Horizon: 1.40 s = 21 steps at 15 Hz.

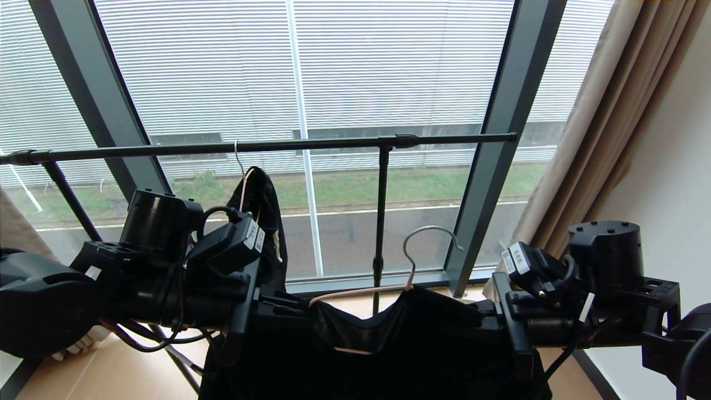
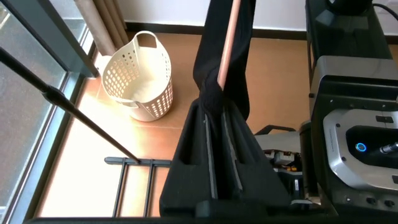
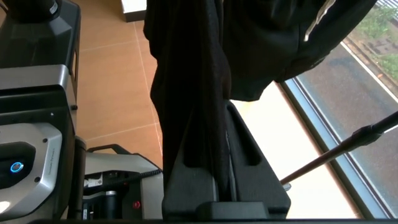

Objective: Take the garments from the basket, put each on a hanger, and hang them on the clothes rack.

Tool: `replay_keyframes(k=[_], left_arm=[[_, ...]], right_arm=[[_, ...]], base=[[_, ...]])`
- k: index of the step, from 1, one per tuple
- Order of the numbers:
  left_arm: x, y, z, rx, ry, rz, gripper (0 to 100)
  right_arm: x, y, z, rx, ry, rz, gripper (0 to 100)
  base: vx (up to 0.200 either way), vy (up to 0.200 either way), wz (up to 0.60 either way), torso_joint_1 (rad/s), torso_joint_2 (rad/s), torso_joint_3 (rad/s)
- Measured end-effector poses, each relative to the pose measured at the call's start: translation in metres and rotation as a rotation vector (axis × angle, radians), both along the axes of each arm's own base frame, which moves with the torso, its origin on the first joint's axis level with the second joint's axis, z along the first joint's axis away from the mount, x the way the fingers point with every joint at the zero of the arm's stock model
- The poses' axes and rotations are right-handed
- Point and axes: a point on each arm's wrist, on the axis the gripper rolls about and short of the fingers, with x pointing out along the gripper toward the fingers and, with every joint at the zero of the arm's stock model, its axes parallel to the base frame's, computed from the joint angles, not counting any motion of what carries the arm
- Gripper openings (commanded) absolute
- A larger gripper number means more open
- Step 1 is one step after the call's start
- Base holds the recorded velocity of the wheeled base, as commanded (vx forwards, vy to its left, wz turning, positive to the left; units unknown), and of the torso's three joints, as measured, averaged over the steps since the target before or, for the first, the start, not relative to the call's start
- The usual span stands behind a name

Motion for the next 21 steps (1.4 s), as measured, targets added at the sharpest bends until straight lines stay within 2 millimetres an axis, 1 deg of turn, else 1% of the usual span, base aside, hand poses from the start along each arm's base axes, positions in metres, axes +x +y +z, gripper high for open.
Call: replay_keyframes(k=[1,4,9,13,18,21], left_arm=[[0.0,0.002,-0.001,-0.001,0.005,0.006,0],[0.0,0.009,-0.002,0.0,0.012,0.027,0],[-0.004,0.026,-0.001,-0.032,0.021,0.053,0],[-0.011,0.044,0.001,-0.064,0.025,0.079,0],[-0.022,0.065,0.006,-0.106,0.01,0.119,0],[-0.029,0.076,0.007,-0.109,0.001,0.161,0]], right_arm=[[0.001,0.0,0.001,0.002,0.001,-0.005,100],[0.003,-0.003,-0.001,0.002,0.006,-0.015,100],[0.018,-0.023,-0.001,0.075,-0.103,-0.032,100],[0.025,-0.032,-0.011,0.073,-0.097,-0.068,100],[0.033,-0.038,-0.021,0.061,-0.078,-0.097,100],[0.038,-0.042,-0.032,0.035,-0.087,-0.099,100]], base=[[0.0,0.0,0.0,0.0,0.0,0.0],[0.0,0.0,0.0,0.0,0.0,0.0],[0.0,0.0,0.0,0.0,0.0,0.0],[0.0,0.0,0.0,0.0,0.0,0.0],[0.0,0.0,0.0,0.0,0.0,0.0],[0.0,0.0,0.0,0.0,0.0,0.0]])
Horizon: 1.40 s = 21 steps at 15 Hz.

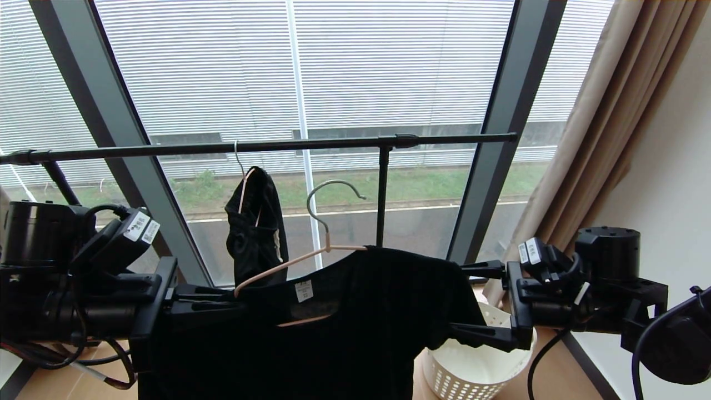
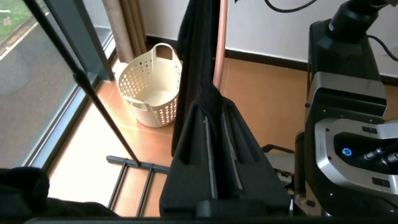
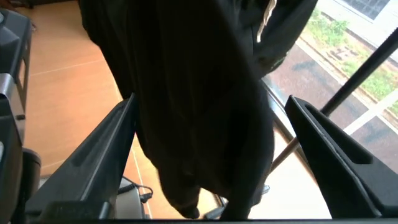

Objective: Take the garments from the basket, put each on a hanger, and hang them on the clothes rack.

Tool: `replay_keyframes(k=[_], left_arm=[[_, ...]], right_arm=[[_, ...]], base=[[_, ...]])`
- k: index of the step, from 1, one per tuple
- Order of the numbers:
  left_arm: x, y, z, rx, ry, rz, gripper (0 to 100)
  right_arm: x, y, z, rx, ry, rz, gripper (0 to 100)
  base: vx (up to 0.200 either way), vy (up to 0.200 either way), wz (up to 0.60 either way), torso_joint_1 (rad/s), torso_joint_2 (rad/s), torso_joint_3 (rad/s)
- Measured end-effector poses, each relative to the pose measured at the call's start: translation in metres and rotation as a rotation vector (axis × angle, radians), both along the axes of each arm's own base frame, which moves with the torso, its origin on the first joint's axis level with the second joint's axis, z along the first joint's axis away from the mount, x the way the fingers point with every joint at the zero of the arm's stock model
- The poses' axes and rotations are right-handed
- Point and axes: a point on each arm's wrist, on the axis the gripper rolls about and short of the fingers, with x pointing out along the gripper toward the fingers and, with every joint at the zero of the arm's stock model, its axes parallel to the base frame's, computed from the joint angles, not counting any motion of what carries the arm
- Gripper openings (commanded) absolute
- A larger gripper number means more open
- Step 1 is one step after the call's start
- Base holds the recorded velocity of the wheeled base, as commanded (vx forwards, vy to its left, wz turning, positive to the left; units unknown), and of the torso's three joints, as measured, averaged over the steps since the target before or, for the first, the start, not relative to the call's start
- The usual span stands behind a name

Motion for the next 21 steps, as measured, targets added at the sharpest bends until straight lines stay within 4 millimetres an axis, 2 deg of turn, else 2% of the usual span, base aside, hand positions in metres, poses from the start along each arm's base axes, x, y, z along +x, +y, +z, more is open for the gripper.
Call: replay_keyframes(k=[5,6,9,21], left_arm=[[-0.006,0.006,-0.001,0.0,-0.001,0.028,0],[-0.007,0.007,-0.001,0.0,0.0,0.03,0],[-0.009,0.008,-0.002,0.0,0.006,0.035,0],[-0.011,0.016,-0.002,0.0,0.003,0.076,0]], right_arm=[[0.009,-0.006,-0.014,-0.02,0.013,-0.017,100],[0.011,-0.006,-0.016,-0.022,0.016,-0.017,0],[0.015,-0.007,-0.018,-0.021,0.017,-0.023,0],[0.033,-0.034,-0.015,-0.014,-0.008,-0.12,0]], base=[[0.0,0.0,0.0,0.0,0.0,0.0],[0.0,0.0,0.0,0.0,0.0,0.0],[0.0,0.0,0.0,0.0,0.0,0.0],[0.0,0.0,0.0,0.0,0.0,0.0]])
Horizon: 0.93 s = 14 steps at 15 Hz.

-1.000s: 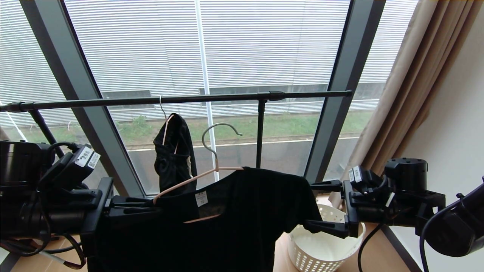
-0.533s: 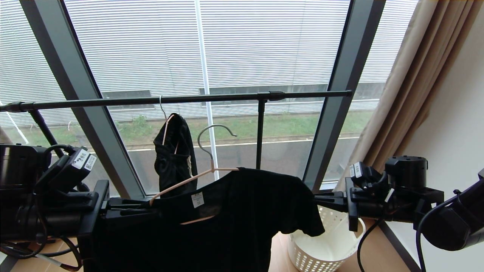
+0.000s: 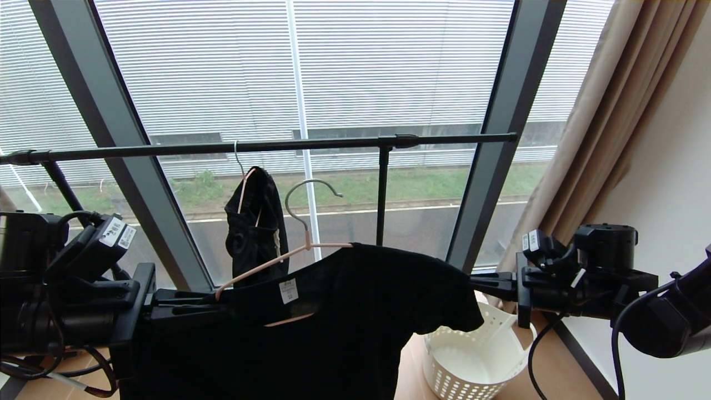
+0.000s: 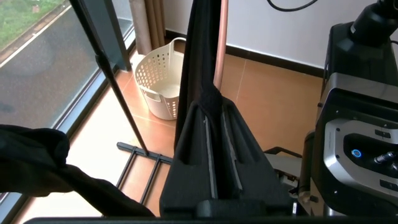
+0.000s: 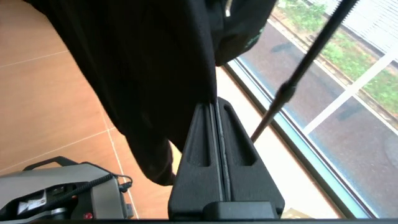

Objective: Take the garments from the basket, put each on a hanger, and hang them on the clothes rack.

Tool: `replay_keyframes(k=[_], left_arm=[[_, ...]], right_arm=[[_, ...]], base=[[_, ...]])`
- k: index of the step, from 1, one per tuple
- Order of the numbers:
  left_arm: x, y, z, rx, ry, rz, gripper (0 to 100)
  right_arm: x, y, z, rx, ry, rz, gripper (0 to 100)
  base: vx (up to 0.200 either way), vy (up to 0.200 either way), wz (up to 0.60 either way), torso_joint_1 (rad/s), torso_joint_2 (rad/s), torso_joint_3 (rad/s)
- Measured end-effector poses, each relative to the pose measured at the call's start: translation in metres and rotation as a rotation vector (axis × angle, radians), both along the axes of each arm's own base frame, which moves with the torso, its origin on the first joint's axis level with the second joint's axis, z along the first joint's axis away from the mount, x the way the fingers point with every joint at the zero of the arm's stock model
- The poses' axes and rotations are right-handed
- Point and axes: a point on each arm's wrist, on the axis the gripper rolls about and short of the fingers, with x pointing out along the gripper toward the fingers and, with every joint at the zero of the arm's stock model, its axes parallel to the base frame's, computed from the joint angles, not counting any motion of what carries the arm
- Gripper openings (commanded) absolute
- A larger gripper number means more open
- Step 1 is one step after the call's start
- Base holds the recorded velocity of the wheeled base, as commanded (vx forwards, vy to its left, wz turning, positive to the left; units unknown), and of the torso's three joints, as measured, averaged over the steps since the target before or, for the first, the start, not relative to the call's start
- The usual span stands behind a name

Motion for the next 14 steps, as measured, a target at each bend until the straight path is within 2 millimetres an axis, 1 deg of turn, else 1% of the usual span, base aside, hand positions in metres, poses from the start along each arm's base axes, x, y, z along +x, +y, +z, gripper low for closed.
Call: replay_keyframes(k=[8,14], left_arm=[[-0.001,0.007,0.002,0.0,-0.009,0.032,0],[0.0,0.014,0.002,-0.002,-0.009,0.068,0]], right_arm=[[0.017,-0.023,-0.003,0.009,0.006,-0.081,0],[0.024,-0.032,-0.009,0.009,0.016,-0.106,0]], base=[[0.0,0.0,0.0,0.0,0.0,0.0],[0.0,0.0,0.0,0.0,0.0,0.0]])
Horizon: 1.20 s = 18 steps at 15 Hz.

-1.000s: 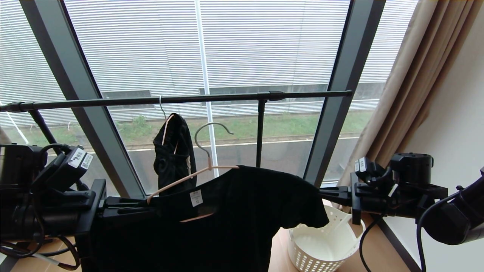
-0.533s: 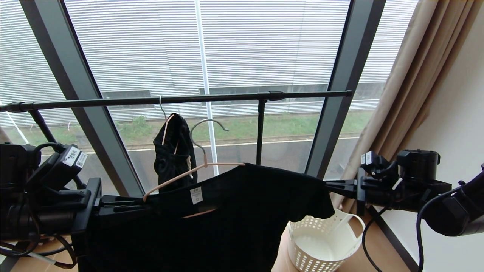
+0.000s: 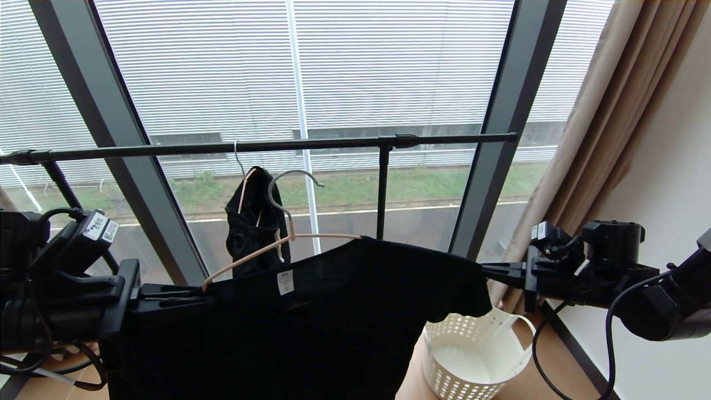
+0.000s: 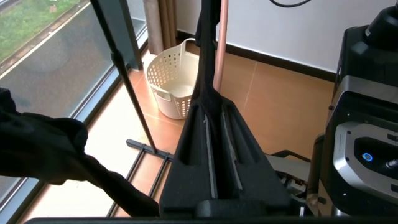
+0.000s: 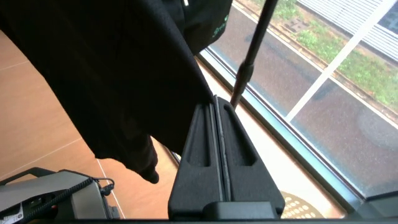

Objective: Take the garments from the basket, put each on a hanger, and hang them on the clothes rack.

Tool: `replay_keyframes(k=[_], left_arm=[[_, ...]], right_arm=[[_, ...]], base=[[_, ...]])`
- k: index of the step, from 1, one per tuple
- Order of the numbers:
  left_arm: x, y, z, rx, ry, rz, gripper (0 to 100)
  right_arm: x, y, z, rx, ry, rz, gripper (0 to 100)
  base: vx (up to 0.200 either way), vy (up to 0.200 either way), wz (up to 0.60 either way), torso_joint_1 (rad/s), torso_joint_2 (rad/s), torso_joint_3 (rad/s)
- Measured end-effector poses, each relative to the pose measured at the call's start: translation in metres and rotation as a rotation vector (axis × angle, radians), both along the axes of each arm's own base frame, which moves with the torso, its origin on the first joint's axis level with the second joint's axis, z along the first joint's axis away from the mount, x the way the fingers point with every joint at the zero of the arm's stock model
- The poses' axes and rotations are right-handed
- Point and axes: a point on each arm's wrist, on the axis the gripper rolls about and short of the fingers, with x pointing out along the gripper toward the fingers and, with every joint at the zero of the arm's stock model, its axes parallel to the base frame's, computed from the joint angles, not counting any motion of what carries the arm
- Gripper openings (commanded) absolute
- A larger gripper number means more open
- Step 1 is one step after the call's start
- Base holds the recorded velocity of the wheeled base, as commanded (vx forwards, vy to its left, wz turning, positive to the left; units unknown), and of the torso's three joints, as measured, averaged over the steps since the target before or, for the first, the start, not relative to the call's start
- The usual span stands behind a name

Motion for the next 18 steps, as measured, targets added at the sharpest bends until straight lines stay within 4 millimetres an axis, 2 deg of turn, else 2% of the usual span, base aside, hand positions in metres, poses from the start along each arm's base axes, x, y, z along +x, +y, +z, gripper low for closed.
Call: replay_keyframes(k=[4,5,10,13,18], left_arm=[[0.005,0.004,-0.001,-0.006,0.02,0.022,0],[0.007,0.005,-0.002,-0.008,0.028,0.024,0],[0.016,0.006,0.0,-0.022,0.095,0.079,0],[0.026,0.0,0.005,0.018,0.13,0.161,0],[0.046,-0.027,0.022,0.028,0.213,0.299,0]], right_arm=[[-0.001,0.001,-0.002,0.009,0.03,-0.003,0],[-0.003,0.003,-0.003,0.009,0.041,0.003,100],[-0.009,0.017,0.005,-0.001,0.029,0.028,100],[-0.017,0.045,0.014,-0.054,0.035,-0.042,100],[-0.034,0.093,0.049,0.06,0.123,-0.193,100]], base=[[0.0,0.0,0.0,0.0,0.0,0.0],[0.0,0.0,0.0,0.0,0.0,0.0],[0.0,0.0,0.0,0.0,0.0,0.0],[0.0,0.0,0.0,0.0,0.0,0.0],[0.0,0.0,0.0,0.0,0.0,0.0]])
